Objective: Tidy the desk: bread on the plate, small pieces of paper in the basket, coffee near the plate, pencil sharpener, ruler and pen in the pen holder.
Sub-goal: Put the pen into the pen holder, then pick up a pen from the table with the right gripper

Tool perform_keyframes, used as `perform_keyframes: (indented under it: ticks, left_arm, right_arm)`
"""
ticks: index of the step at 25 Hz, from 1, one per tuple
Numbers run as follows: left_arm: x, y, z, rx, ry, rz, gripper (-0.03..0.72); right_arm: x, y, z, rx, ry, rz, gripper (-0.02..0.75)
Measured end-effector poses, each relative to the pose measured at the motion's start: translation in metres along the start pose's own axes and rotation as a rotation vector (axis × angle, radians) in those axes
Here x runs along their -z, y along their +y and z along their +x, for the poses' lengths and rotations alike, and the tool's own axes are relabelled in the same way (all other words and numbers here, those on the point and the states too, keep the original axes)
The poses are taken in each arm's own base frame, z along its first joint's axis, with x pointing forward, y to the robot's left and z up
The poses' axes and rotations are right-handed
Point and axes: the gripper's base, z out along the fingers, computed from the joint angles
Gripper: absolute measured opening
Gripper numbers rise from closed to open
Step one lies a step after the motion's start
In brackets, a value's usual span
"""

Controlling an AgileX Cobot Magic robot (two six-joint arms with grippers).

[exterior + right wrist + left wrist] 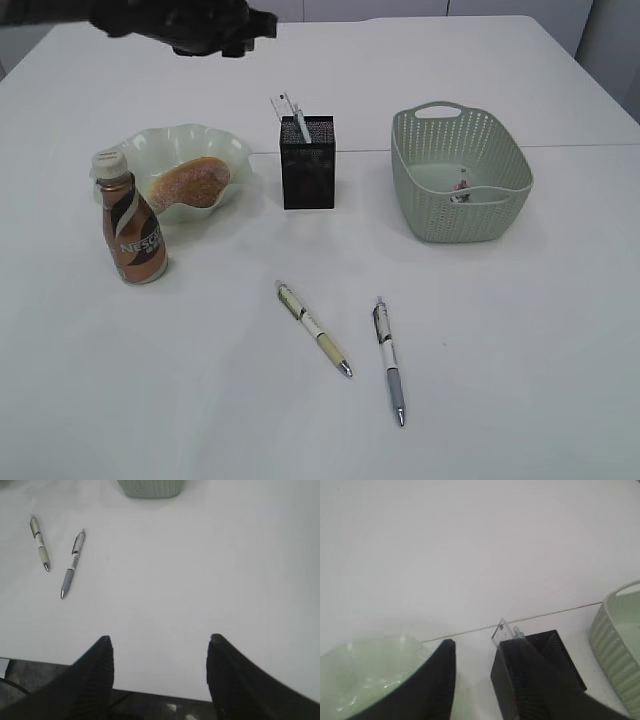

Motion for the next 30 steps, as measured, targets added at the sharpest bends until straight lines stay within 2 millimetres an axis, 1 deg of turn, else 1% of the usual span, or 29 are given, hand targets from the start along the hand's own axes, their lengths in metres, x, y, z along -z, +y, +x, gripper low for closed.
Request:
perform_keyframes:
  ticks: [4, 8, 10, 12, 16, 17, 20, 23, 26, 30]
  left_arm:
    - [0.035, 0.003, -0.018, 0.026, 0.069, -0.073, 0.264]
    - [0.067, 0.003, -0.023, 0.049, 0.203, -0.069, 0.261]
    - [0.076, 0.0, -0.016, 0.062, 0.327, -0.042, 0.26]
    - [0.082, -0.003, -0.009, 0.051, 0.442, -0.01, 0.26]
    - [0.097, -0.006, 0.004, 0.055, 0.688, 0.004, 0.259]
    - [0.1, -0.006, 0.006, 0.053, 0.727, 0.001, 0.259]
    - [0.109, -0.007, 0.003, 0.06, 0.75, 0.014, 0.258]
    - [0.122, -0.011, -0.007, 0.09, 0.728, 0.06, 0.258]
    - [0.14, -0.012, -0.018, 0.1, 0.691, 0.082, 0.258]
    - [0.168, -0.012, -0.033, 0.101, 0.628, 0.101, 0.258]
  right_arm:
    - [-0.01, 0.008, -0.009, 0.01, 0.071, 0.003, 0.464]
    - [-0.009, 0.012, -0.022, 0.013, 0.087, 0.004, 0.464]
    - [-0.01, 0.014, -0.028, 0.014, 0.092, 0.007, 0.464]
    - [-0.011, 0.016, -0.032, 0.016, 0.101, 0.007, 0.464]
    - [-0.017, 0.02, -0.034, 0.017, 0.138, 0.001, 0.464]
    - [-0.019, 0.022, -0.035, 0.018, 0.151, -0.001, 0.464]
    - [-0.029, 0.028, -0.039, 0.022, 0.209, -0.001, 0.464]
    - [-0.043, 0.036, -0.042, 0.026, 0.287, -0.001, 0.464]
    - [-0.059, 0.047, -0.047, 0.019, 0.379, -0.017, 0.464]
    - [-0.075, 0.06, -0.065, 0.012, 0.444, -0.026, 0.464]
